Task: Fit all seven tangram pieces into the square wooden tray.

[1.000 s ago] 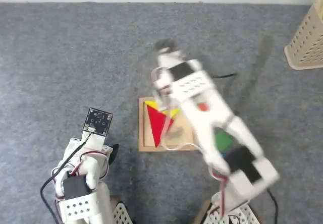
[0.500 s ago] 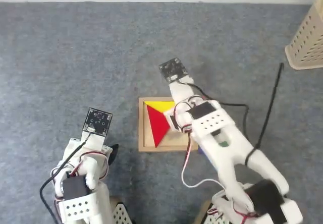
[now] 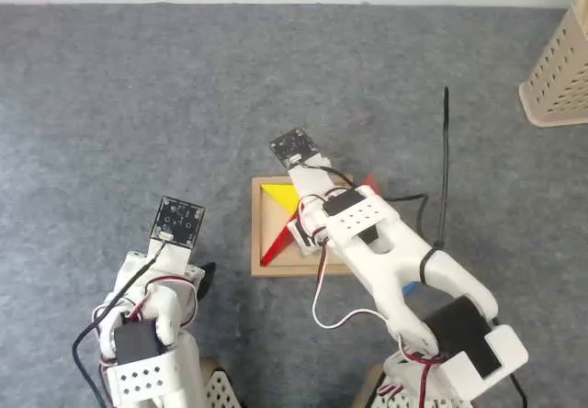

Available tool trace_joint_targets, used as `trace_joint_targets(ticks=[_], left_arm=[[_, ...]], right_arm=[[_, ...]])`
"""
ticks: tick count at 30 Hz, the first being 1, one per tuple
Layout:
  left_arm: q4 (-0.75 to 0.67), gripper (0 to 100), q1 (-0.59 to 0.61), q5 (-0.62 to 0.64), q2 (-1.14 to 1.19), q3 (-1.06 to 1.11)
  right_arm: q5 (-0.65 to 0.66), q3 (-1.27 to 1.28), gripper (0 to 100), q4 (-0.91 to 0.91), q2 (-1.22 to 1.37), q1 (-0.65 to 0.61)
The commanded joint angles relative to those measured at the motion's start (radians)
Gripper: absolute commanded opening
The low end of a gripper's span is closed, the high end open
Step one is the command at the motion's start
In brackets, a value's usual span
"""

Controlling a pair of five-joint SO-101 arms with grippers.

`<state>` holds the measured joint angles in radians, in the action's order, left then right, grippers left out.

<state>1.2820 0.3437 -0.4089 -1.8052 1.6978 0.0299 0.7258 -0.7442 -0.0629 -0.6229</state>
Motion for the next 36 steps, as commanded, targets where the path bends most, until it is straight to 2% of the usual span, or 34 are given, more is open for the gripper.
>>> trace_joint_targets(ticks=[1, 11, 18, 27, 36], left_arm=[[0.002, 30, -0.002, 0.006, -0.017, -0.013], [0.002, 30, -0.002, 0.006, -0.017, -0.013], [0.002, 30, -0.002, 0.006, -0.017, -0.013], [0.002, 30, -0.002, 0.006, -0.017, -0.013], [0.002, 30, -0.002, 0.006, -0.017, -0.013]], right_arm=[[0.018, -0.091, 2.6, -0.013, -0.016, -0.008], [0.020, -0.216, 2.6, -0.142, -0.016, 0.004], [0.020, -0.287, 2.6, -0.130, 0.005, 0.007], [0.021, -0.450, 2.6, -0.124, 0.196, 0.004], [0.021, -0.497, 2.6, -0.116, 0.243, -0.018]])
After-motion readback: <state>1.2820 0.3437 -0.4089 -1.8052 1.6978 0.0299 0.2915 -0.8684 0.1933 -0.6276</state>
